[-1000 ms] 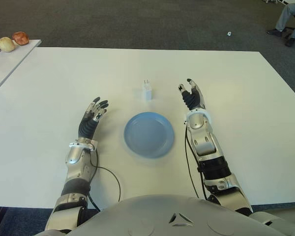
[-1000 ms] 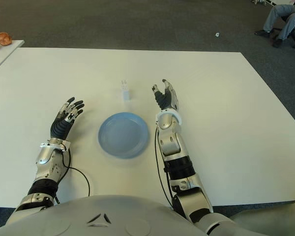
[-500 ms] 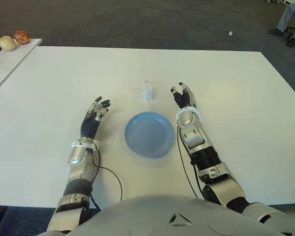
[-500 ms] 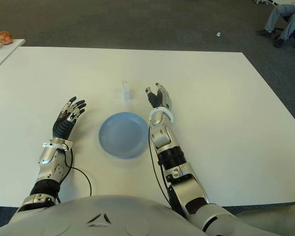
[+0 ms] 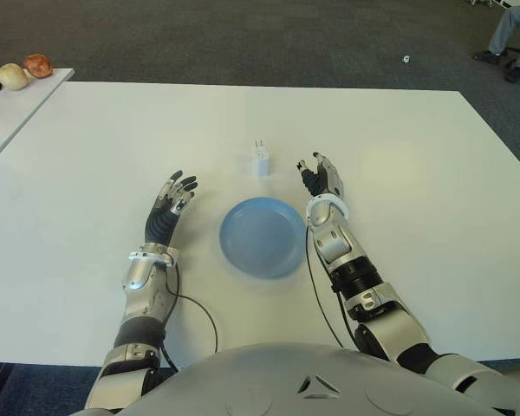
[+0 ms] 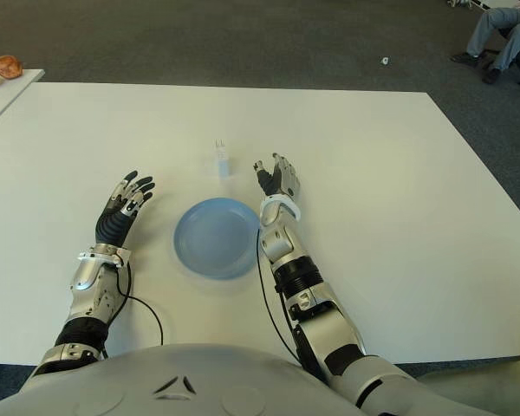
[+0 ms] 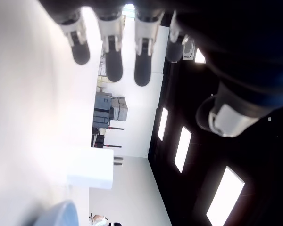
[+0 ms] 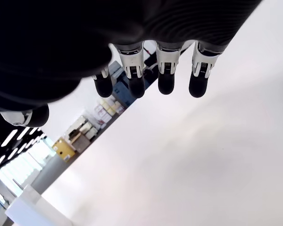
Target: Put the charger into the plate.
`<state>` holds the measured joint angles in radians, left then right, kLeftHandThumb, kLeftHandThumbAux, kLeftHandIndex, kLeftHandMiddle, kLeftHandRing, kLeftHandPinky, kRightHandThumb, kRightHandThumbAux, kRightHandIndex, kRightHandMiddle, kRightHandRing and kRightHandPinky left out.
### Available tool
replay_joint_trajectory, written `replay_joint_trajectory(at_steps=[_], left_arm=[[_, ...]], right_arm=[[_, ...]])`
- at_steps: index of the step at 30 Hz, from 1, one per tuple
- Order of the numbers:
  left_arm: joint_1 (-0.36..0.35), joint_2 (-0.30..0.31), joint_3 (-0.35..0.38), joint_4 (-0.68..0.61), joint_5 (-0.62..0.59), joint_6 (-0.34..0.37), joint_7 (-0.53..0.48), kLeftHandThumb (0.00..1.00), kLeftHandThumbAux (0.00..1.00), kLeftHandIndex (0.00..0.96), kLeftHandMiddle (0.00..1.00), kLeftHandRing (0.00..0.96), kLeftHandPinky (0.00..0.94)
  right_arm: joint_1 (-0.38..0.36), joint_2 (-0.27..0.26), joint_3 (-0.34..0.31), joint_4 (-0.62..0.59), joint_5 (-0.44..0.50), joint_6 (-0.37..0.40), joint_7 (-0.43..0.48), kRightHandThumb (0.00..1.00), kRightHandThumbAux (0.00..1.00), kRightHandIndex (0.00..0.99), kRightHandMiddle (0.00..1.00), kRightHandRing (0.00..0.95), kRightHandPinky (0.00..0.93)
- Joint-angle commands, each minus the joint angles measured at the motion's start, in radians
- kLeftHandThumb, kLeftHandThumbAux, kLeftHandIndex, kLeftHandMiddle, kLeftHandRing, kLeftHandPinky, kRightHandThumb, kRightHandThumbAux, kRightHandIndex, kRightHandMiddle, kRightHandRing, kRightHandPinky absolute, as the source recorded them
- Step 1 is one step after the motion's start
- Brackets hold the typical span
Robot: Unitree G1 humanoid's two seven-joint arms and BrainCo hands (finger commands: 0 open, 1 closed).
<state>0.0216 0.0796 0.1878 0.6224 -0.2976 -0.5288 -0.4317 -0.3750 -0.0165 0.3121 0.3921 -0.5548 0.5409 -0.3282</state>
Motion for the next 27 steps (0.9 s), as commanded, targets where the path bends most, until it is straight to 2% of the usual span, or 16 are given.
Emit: replay_joint_trajectory(at_steps=[1, 19, 27], left_arm=[[0.138, -0.08, -0.029, 0.101, 0.007, 0.109, 0.009, 0.0, 0.55, 0.088, 0.195, 0.16, 0.1], [0.139, -0.081, -0.036, 0.109, 0.021, 0.103, 0.014, 0.0, 0.55, 0.094, 0.205, 0.162, 0.085], [0.137, -0.079, -0.036, 0.114, 0.028, 0.103, 0.025, 0.0, 0.543, 0.091, 0.205, 0.161, 0.078]], right_arm=[[-0.023, 0.002, 0.014, 0.035, -0.018, -0.015, -0.015, 0.409, 0.155, 0.0, 0.0, 0.0, 0.0], [-0.042, -0.018, 0.079, 0.069, -0.072, -0.009, -0.014, 0.388, 0.149, 0.0, 0.0, 0.0, 0.0], [-0.047, 0.001, 0.077, 0.061, -0.072, -0.008, -0.021, 0.382, 0.141, 0.0, 0.0, 0.0, 0.0]])
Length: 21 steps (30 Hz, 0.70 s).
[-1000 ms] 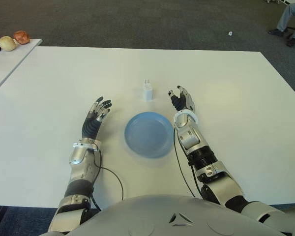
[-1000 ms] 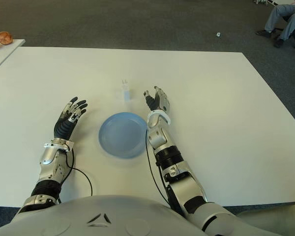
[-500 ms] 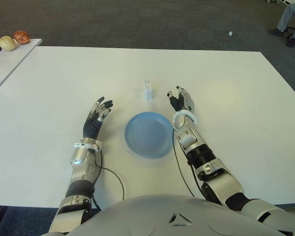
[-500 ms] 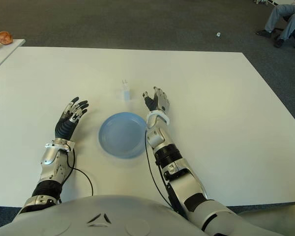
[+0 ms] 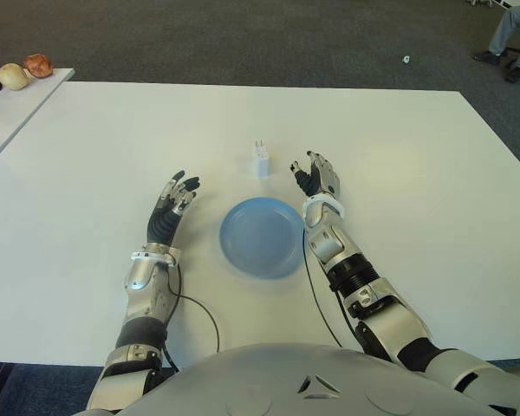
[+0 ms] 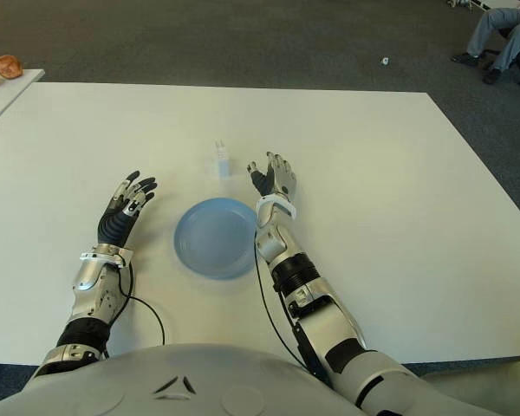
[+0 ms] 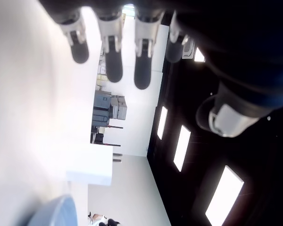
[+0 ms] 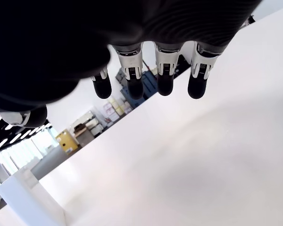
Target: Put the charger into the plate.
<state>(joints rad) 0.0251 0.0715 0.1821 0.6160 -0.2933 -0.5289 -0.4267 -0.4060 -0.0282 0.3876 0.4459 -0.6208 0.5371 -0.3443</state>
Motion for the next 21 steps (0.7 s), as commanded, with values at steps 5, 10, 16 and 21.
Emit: replay_joint_trajectory(at_steps=[5, 10, 16, 21], left_arm=[[0.133, -0.072, -0.03, 0.125, 0.026, 0.098, 0.029, 0.0, 0.542, 0.095, 0.208, 0.163, 0.077], [0.131, -0.068, -0.025, 0.131, 0.025, 0.098, 0.033, 0.0, 0.542, 0.096, 0.211, 0.166, 0.081], [0.129, -0.062, -0.022, 0.138, 0.026, 0.102, 0.041, 0.0, 0.54, 0.095, 0.21, 0.166, 0.083], [0.126, -0.056, -0.018, 0.144, 0.024, 0.111, 0.041, 0.0, 0.543, 0.1, 0.212, 0.171, 0.107]], right_arm=[[-0.031, 0.034, -0.004, 0.016, -0.001, 0.001, -0.015, 0.38, 0.138, 0.0, 0.0, 0.0, 0.0], [-0.043, 0.053, -0.001, 0.034, -0.001, -0.015, -0.032, 0.38, 0.135, 0.0, 0.0, 0.0, 0.0], [-0.07, 0.095, -0.003, 0.056, 0.014, -0.027, -0.041, 0.387, 0.134, 0.0, 0.0, 0.0, 0.0], [-0.091, 0.139, -0.019, 0.065, 0.051, -0.045, -0.028, 0.403, 0.147, 0.0, 0.0, 0.0, 0.0]])
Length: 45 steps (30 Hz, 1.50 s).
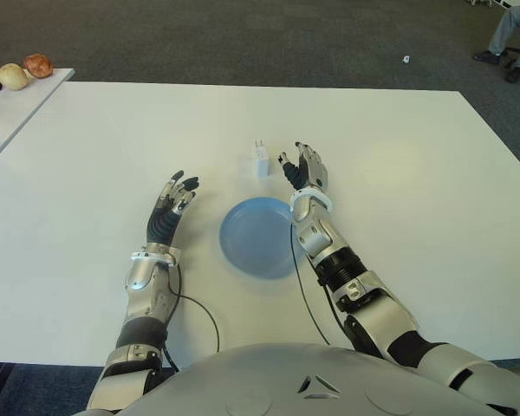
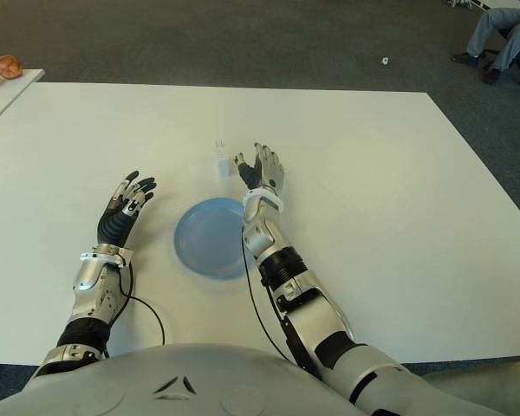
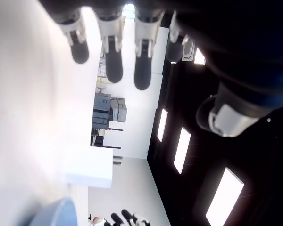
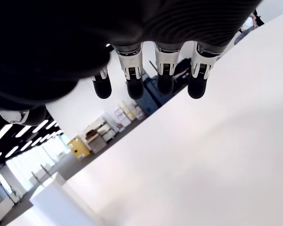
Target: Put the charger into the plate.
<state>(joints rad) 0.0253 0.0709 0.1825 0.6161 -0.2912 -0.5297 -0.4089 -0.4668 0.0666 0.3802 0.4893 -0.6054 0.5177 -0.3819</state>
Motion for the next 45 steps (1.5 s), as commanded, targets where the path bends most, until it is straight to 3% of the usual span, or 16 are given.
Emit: replay_joint_trajectory(at_steps=[1, 17, 28, 45], left_arm=[[0.126, -0.055, -0.018, 0.144, 0.021, 0.114, 0.023, 0.0, 0.543, 0.1, 0.212, 0.172, 0.109], [0.129, -0.049, -0.019, 0.137, 0.023, 0.122, 0.026, 0.0, 0.535, 0.087, 0.199, 0.158, 0.086], [0.129, -0.04, -0.017, 0.142, 0.027, 0.129, 0.031, 0.0, 0.528, 0.083, 0.193, 0.152, 0.081], [0.128, -0.036, -0.008, 0.147, 0.011, 0.132, 0.012, 0.0, 0.542, 0.097, 0.202, 0.164, 0.103]], right_arm=[[-0.031, 0.048, -0.016, 0.02, 0.044, -0.036, 0.015, 0.404, 0.148, 0.0, 0.0, 0.0, 0.0], [-0.02, 0.071, -0.029, -0.015, 0.127, -0.109, 0.076, 0.425, 0.181, 0.0, 0.0, 0.0, 0.0], [-0.011, 0.068, -0.049, -0.042, 0.172, -0.107, 0.105, 0.416, 0.194, 0.0, 0.0, 0.0, 0.0], [-0.003, 0.055, -0.026, -0.029, 0.151, -0.139, 0.071, 0.419, 0.186, 0.0, 0.0, 0.0, 0.0]])
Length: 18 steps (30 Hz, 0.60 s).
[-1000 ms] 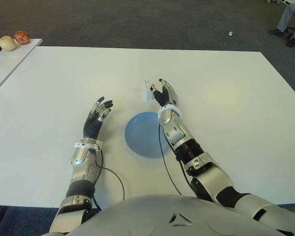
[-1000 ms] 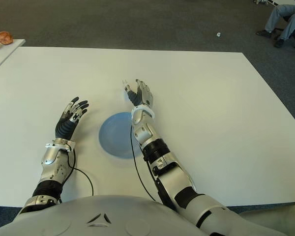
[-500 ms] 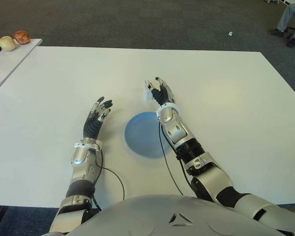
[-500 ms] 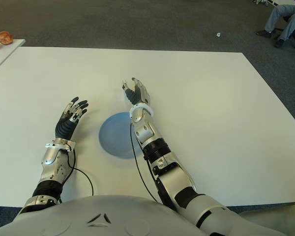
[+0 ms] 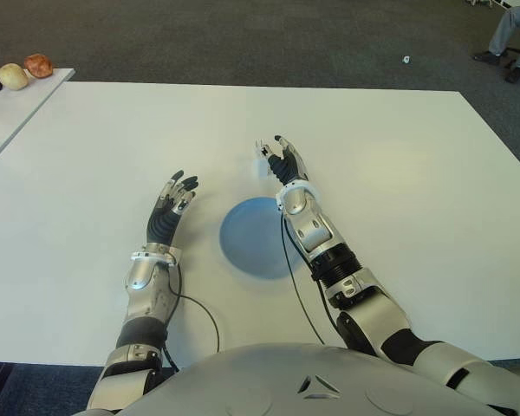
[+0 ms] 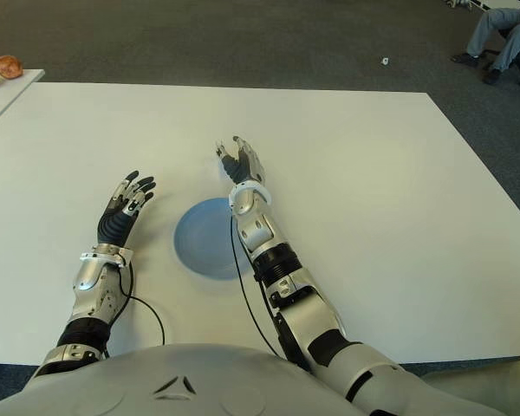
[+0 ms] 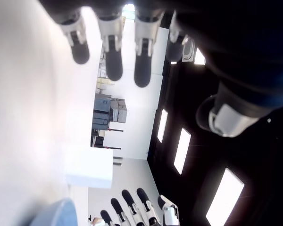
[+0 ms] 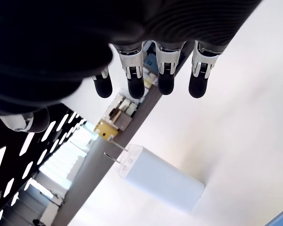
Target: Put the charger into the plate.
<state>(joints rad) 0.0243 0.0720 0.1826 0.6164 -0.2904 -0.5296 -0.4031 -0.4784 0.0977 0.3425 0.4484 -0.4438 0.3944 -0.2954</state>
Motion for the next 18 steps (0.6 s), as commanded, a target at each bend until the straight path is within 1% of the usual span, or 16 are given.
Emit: replay_joint_trajectory(at_steps=[1, 11, 18], left_arm=[[0.13, -0.036, -0.008, 0.145, 0.009, 0.132, 0.005, 0.0, 0.543, 0.096, 0.2, 0.163, 0.105], [0.139, -0.033, -0.011, 0.137, 0.014, 0.129, 0.01, 0.0, 0.531, 0.09, 0.193, 0.152, 0.085], [0.151, -0.038, -0.012, 0.122, 0.013, 0.138, 0.019, 0.0, 0.539, 0.098, 0.201, 0.161, 0.091]], right_arm=[[0.008, 0.024, 0.014, 0.013, -0.013, -0.015, -0.018, 0.417, 0.185, 0.0, 0.0, 0.0, 0.0], [0.009, 0.025, 0.041, 0.056, -0.058, -0.012, -0.077, 0.401, 0.17, 0.0, 0.0, 0.0, 0.0], [-0.016, 0.037, 0.055, 0.167, -0.091, -0.012, -0.157, 0.394, 0.16, 0.0, 0.0, 0.0, 0.0]])
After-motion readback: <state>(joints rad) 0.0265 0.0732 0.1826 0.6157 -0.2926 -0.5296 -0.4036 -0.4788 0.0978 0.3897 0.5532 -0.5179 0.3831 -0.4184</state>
